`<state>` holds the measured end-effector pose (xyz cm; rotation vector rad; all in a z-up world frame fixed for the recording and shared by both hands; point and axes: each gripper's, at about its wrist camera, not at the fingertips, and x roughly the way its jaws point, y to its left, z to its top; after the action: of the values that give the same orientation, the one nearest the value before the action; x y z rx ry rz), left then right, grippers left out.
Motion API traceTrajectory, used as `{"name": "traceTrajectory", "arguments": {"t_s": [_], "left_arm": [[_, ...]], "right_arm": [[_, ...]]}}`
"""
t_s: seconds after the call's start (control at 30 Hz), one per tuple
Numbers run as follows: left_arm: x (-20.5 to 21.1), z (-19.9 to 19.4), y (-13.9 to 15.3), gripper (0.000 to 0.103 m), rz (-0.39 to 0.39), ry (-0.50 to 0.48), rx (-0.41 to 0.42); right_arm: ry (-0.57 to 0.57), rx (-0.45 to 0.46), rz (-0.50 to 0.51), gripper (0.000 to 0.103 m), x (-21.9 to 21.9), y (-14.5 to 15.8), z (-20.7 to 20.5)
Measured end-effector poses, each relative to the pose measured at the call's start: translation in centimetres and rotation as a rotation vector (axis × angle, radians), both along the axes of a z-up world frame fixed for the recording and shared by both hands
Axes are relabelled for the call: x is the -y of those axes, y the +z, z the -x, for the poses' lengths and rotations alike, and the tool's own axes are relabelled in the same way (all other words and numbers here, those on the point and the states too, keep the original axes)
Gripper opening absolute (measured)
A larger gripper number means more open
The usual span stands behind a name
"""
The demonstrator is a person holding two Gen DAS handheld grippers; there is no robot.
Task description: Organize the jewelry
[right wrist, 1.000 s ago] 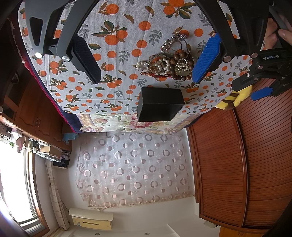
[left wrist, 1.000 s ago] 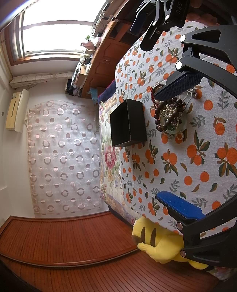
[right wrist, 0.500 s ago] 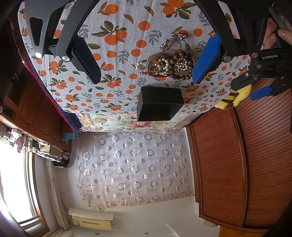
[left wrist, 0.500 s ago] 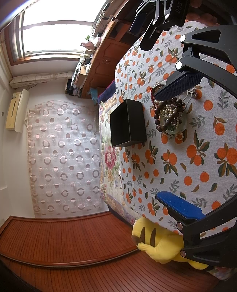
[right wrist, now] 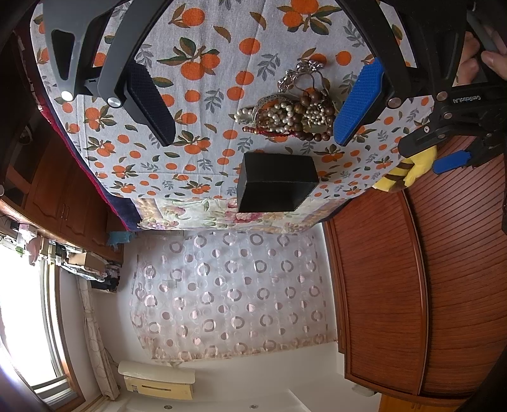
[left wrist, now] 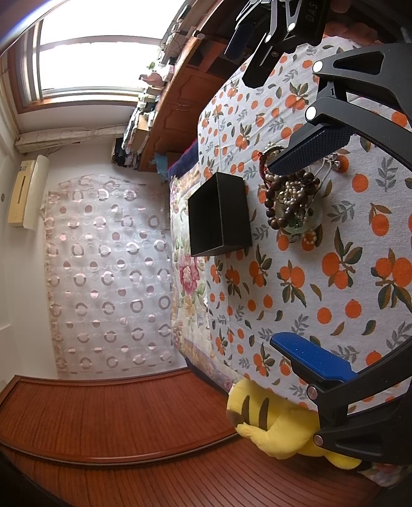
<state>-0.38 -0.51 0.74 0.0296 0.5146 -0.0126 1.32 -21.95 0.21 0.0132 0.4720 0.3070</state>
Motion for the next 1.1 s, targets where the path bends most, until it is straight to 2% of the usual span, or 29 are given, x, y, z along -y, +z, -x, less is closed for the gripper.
{"name": "traceTrajectory", "arguments": {"t_s": [0.17,0.33,0.5,0.63,0.7,0.83,0.9,1.1], "left_arm": [[0.2,-0.7,-0.8,0.096,0.009,-0.011,-0.035],[-0.2,-2.4,-2.7,0.096,0.028,-0.05,-0.101],[-0.1,-3.7,-3.3,0.096,0.044,-0.099,-0.143],[0.2,-4.6,-3.8,0.095,0.047,-0.138,-0.164],[0.4,-5.1,-4.0,0.087,0.052,-0.156,-0.177],[0.4,-6.4,-4.6,0.077,0.094,-0.192,-0.213],[0.5,-7.2,-4.9,0.067,0.109,-0.205,-0.233],[0.5,-10.0,-6.1,0.053,0.161,-0.212,-0.301]], "right_arm": [[0.013,-0.023,0.007,0.101,0.2,-1.0,-1.7],[0.035,-0.044,0.011,0.101,0.2,-2.0,-1.1],[0.059,-0.083,0.022,0.084,0.5,-3.5,-1.9],[0.086,-0.128,0.03,0.077,0.1,-4.8,-2.4],[0.103,-0.146,0.037,0.074,-0.3,-5.3,-2.5],[0.121,-0.163,0.043,0.073,-0.7,-5.9,-2.6],[0.124,-0.167,0.047,0.073,-0.9,-6.0,-2.6],[0.13,-0.174,0.049,0.073,-1.0,-6.0,-2.6]]}}
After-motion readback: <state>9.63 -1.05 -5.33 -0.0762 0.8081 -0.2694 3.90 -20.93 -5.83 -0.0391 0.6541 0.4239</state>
